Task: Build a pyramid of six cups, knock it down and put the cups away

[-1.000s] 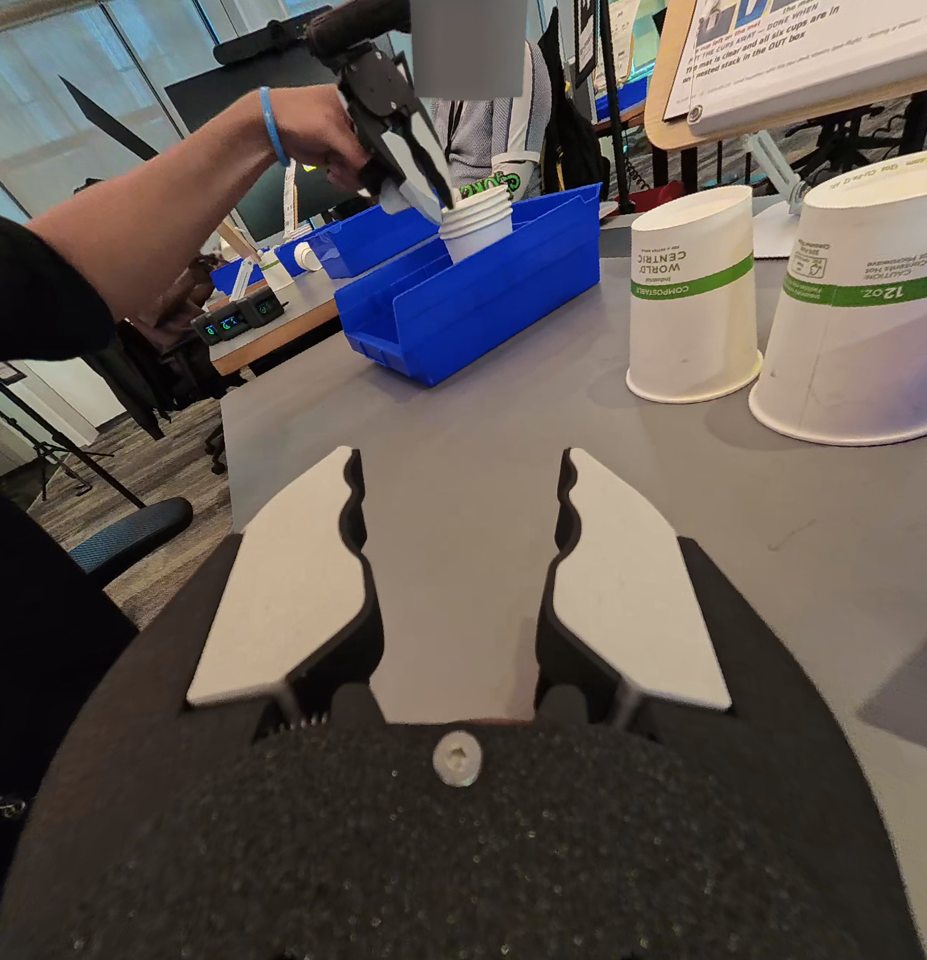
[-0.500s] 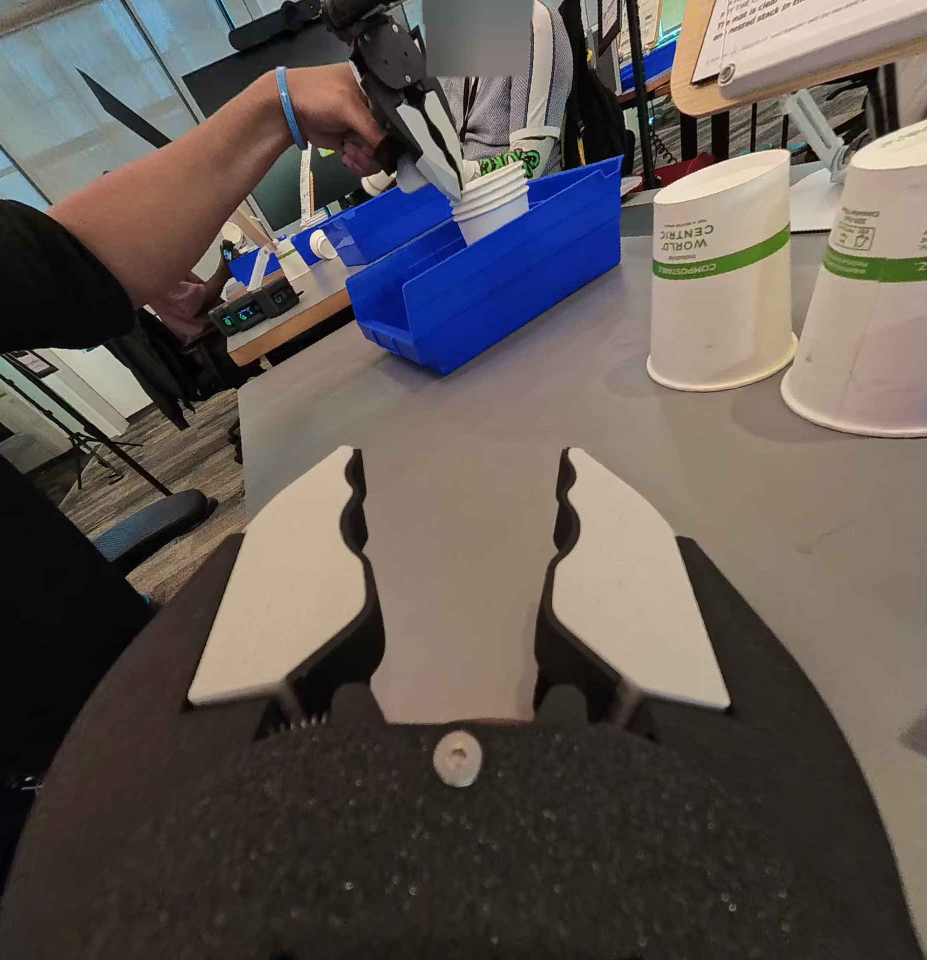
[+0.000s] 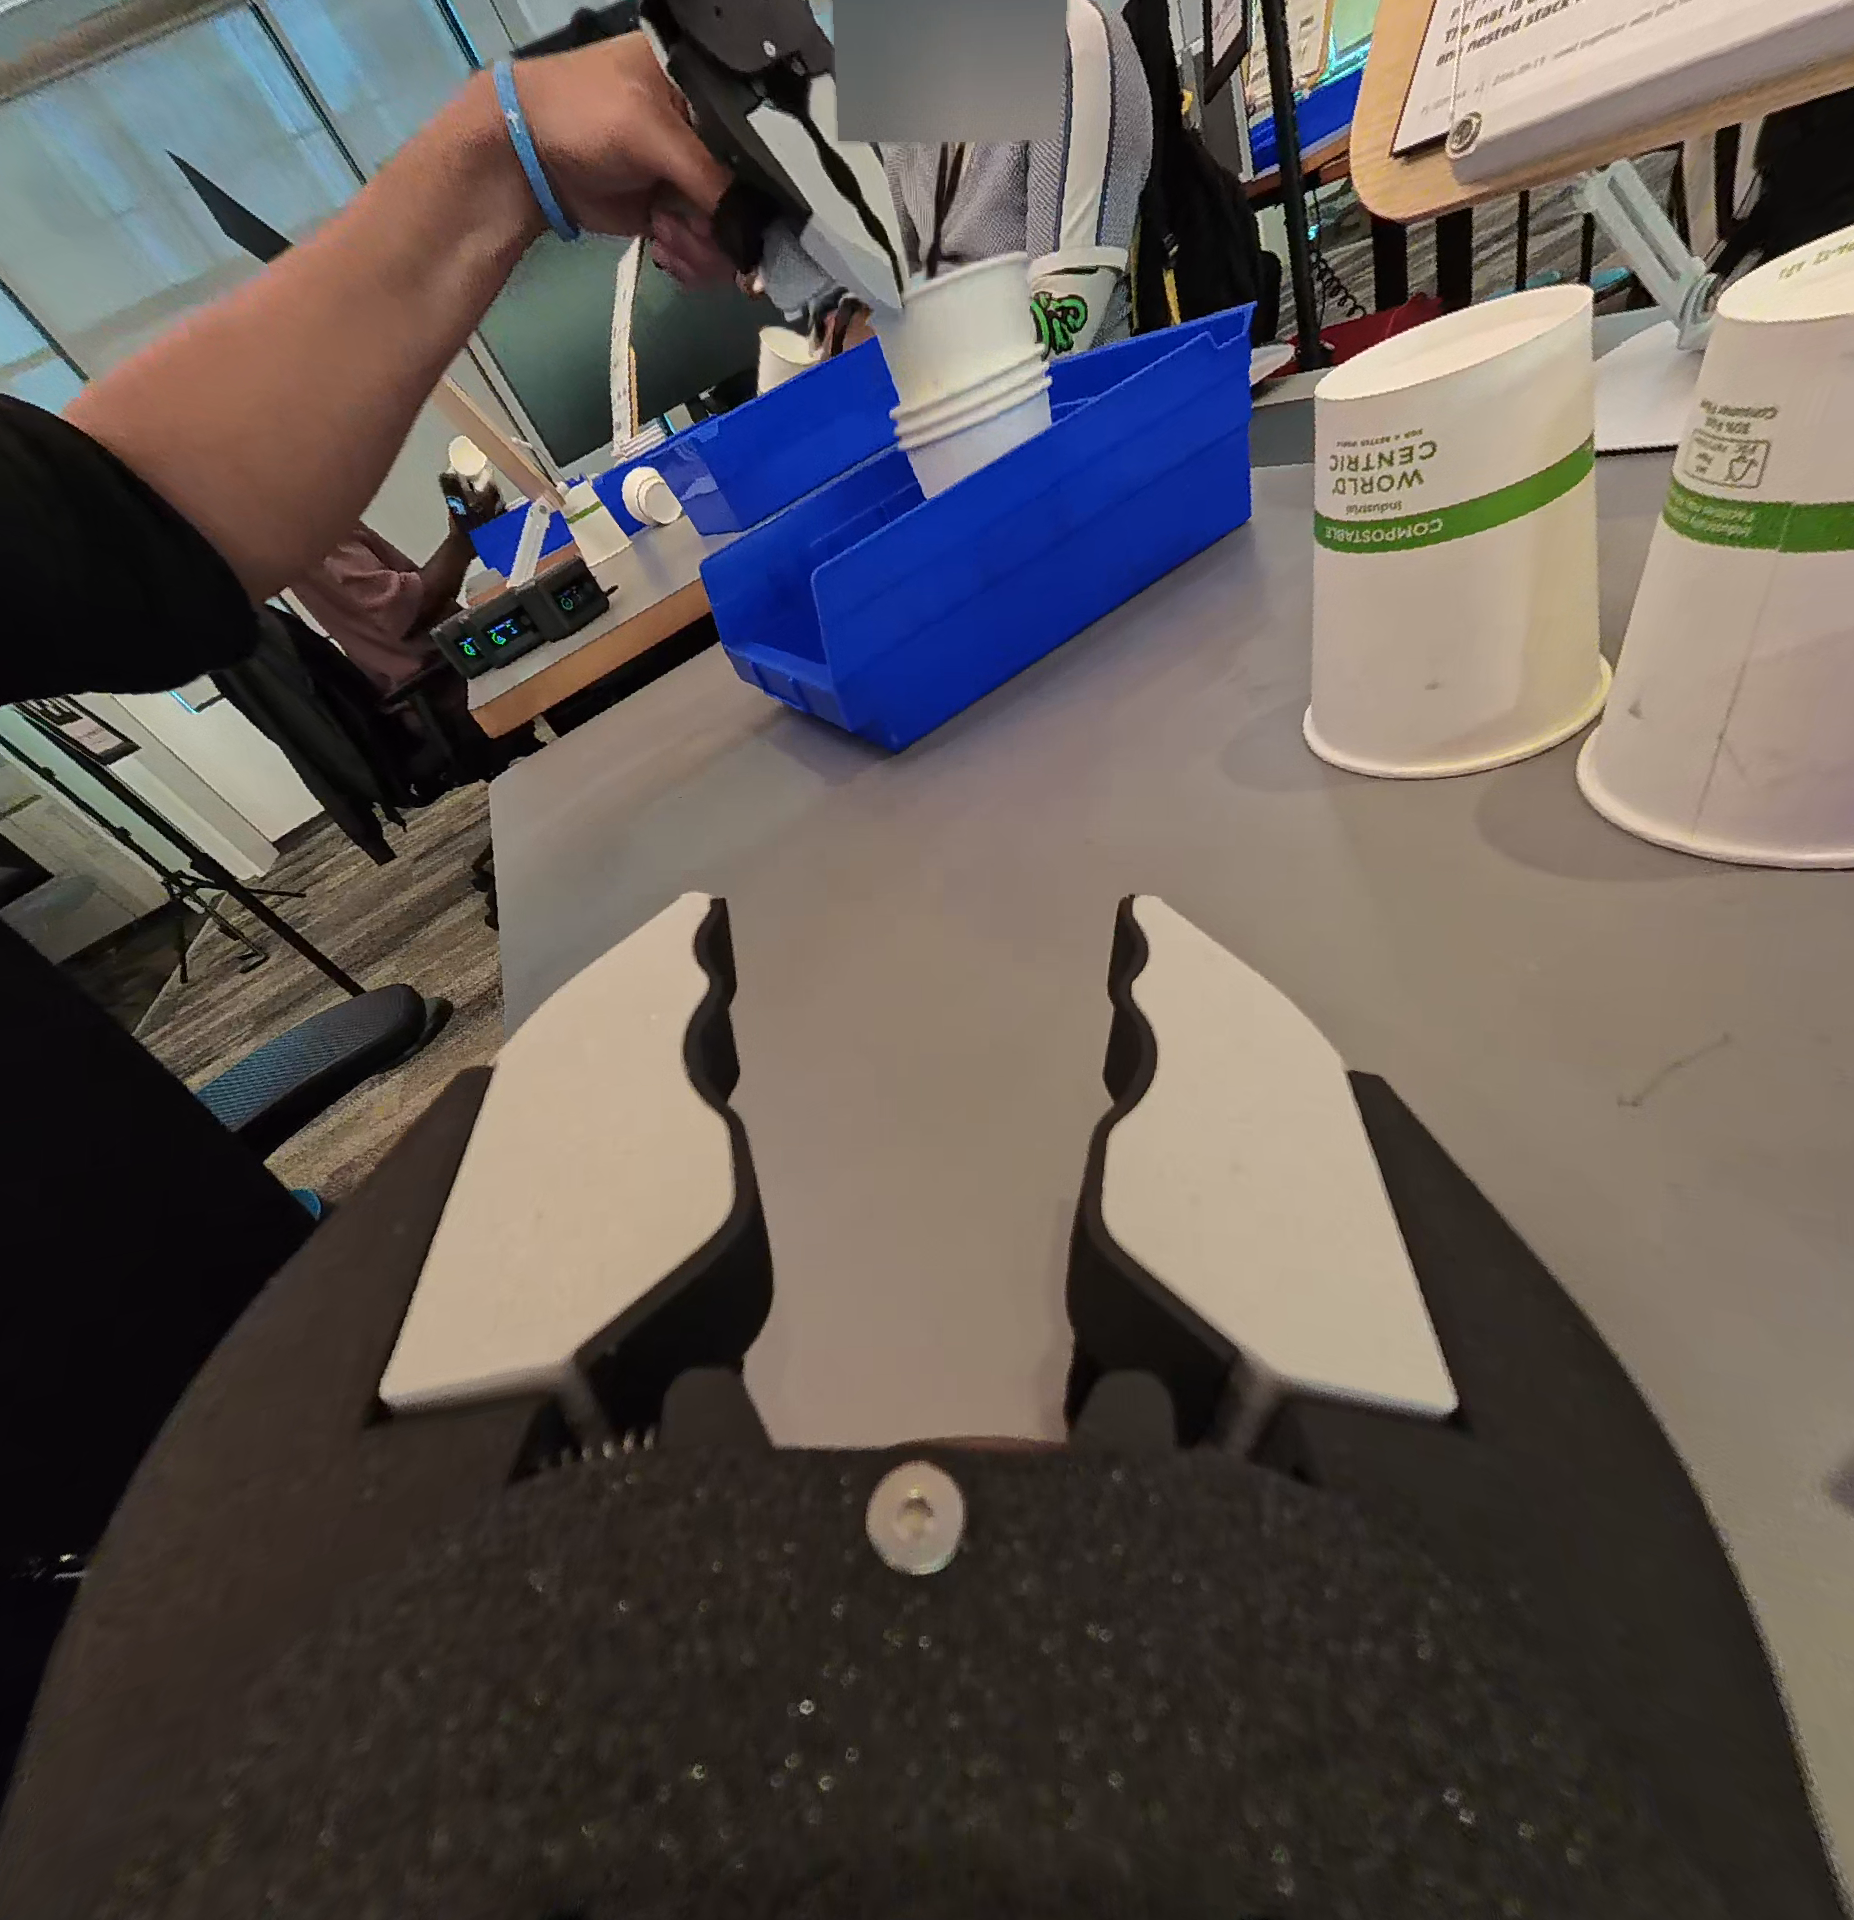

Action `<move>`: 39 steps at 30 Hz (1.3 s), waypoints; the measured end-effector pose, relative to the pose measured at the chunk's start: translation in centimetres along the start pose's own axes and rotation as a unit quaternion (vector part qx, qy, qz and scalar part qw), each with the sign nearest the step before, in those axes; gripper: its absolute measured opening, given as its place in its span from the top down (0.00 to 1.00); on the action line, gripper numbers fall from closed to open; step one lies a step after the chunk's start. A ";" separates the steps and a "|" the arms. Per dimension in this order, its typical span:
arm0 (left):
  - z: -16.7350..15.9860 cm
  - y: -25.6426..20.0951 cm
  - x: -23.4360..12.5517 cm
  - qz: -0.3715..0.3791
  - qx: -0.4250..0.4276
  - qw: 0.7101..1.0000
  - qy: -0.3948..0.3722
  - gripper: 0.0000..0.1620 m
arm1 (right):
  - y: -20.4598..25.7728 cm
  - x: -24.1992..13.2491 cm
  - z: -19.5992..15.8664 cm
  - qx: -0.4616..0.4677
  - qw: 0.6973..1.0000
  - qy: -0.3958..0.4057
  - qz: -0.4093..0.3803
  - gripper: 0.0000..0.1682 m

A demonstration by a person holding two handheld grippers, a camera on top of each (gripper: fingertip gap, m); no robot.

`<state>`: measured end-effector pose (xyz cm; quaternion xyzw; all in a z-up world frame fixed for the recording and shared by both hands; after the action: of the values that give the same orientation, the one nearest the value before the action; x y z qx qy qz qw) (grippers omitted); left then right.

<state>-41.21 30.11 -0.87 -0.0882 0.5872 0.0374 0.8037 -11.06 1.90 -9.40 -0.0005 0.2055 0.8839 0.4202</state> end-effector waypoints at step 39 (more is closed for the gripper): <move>17.4 -19.6 -7.3 -0.101 0.163 0.912 -0.362 0.98 | 4.6 11.7 12.0 0.303 0.891 -0.238 0.242 0.41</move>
<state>-23.96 14.39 13.13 0.0046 0.2423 -0.1104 0.9639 -19.93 12.37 1.22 0.3869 0.3509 0.8267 0.2094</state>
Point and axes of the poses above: each gripper's, where its closed fingertips meet, x out along the fingers, z out of its top, y = z × x across the jaws, the point moved 2 cm from there along -x, back along the fingers, and after that the axes turned 11 degrees about -z, right-handed, at the moved point
